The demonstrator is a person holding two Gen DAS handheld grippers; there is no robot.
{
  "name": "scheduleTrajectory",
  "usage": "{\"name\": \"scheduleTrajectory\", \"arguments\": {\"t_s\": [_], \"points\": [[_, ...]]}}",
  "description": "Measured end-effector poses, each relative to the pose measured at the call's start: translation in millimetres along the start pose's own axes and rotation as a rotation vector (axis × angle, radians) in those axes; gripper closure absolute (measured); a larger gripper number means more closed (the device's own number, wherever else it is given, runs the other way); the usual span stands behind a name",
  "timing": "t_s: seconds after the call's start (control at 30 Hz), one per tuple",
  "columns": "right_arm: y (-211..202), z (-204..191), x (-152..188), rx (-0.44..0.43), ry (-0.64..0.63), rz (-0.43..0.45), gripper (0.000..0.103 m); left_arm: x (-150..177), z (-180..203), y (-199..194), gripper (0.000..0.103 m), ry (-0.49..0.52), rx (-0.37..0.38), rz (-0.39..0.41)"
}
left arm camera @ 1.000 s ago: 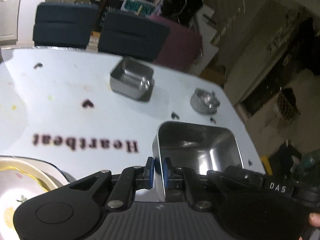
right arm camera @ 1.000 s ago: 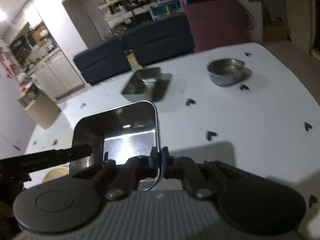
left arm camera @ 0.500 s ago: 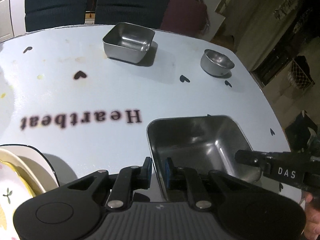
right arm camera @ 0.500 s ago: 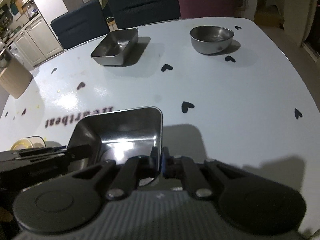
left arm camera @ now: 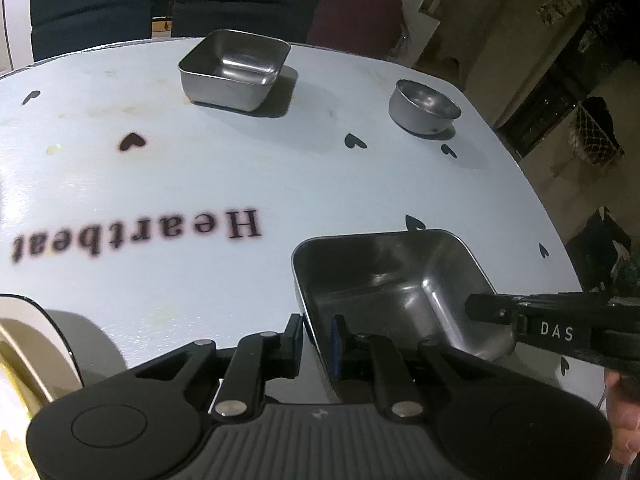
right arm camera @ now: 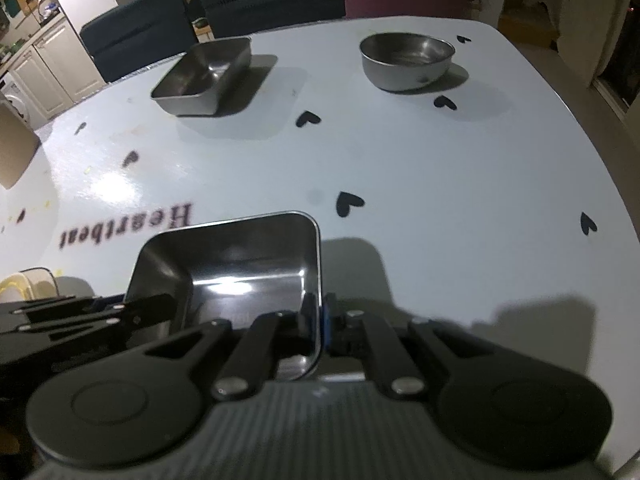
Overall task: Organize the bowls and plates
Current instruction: 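Lift the steel tray with both grippers and carry it toward the bowls, then lower the steel tray onto the table and open both grippers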
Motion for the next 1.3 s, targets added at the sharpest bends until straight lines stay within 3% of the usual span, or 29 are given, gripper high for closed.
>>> {"name": "scheduleTrajectory", "arguments": {"t_s": [0.37, 0.6, 0.87, 1.3], "points": [[6.5, 2.3, -2.5, 0.003, -0.007, -0.009, 0.098, 4.1, 4.2, 16.3, 0.086, 0.021, -0.014, -0.029], [7.1, 3.8, -2.5, 0.011, -0.008, -0.010, 0.100, 5.3, 2.9, 16.0, 0.071, 0.020, -0.010, -0.037], [5.6, 3.1, -1.9, 0.024, -0.002, -0.004, 0.099, 2.0, -9.7, -2.1, 0.073, -0.020, 0.019, -0.018], [8.7, 2.6, -1.6, 0.041, 0.006, -0.005, 0.099, 5.9, -2.7, -6.9, 0.073, 0.020, 0.028, -0.024]]}}
Point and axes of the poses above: each gripper's, at about its wrist camera, not at the fingertips, and y roughly the way its jaws point, z to its right, x to its underside, the point moved 7 cm from there along y, roughly the way its jaws point, and after that the axes turned 7 degrees about -x, right-handed, at the moved point
